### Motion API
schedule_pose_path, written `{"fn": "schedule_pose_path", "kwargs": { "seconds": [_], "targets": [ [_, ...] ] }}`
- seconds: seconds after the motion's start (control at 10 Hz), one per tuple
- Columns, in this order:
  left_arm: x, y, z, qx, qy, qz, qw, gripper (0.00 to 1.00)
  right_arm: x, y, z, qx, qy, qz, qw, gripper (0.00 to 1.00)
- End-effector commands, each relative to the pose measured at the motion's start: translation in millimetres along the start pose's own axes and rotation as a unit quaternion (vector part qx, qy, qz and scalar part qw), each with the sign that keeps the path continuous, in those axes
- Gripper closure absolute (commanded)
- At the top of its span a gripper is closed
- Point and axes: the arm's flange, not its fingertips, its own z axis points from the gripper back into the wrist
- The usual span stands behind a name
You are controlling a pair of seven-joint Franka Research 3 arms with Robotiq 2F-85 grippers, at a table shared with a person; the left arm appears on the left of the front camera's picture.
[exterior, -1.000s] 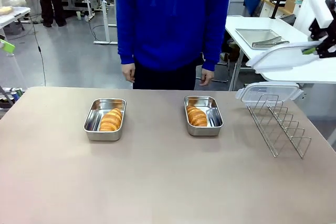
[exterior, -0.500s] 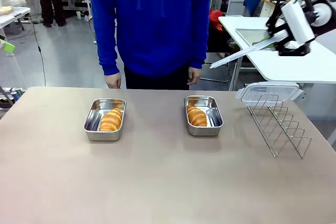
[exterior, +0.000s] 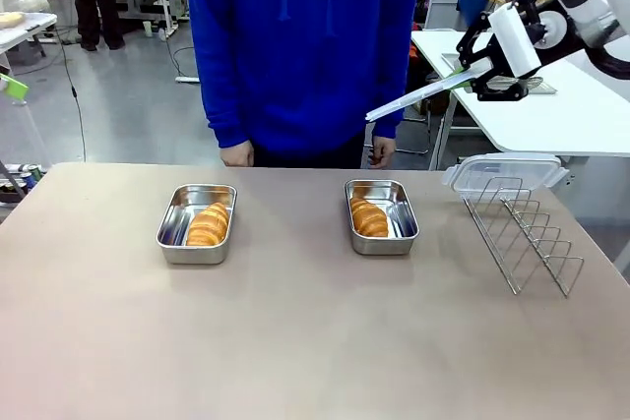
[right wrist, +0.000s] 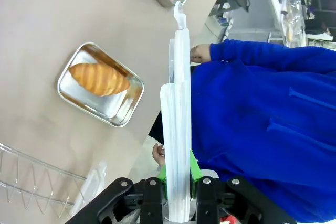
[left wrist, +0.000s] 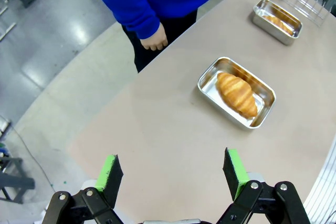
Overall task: Place the bread in airtight containers.
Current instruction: Pick up one Airtight Container lid and hand it to the human, then release when the human grabs the Airtight Container lid.
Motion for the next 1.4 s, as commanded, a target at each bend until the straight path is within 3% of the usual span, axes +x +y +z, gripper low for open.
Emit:
{"fn": "schedule_pose_path", "kwargs": {
  "seconds": [0.0,1.3],
  "targets": [
    [0.7,-0.7,1.8,0.0,0.006,-0.008,1.0,0.0,6.1,9.4,4.7,0.007,0.004,0.011,1.0,1.0],
    [0.7,-0.7,1.8,0.0,0.006,-0.008,1.0,0.0,6.1,9.4,4.7,0.007,0.004,0.011,1.0,1.0]
  ]
}}
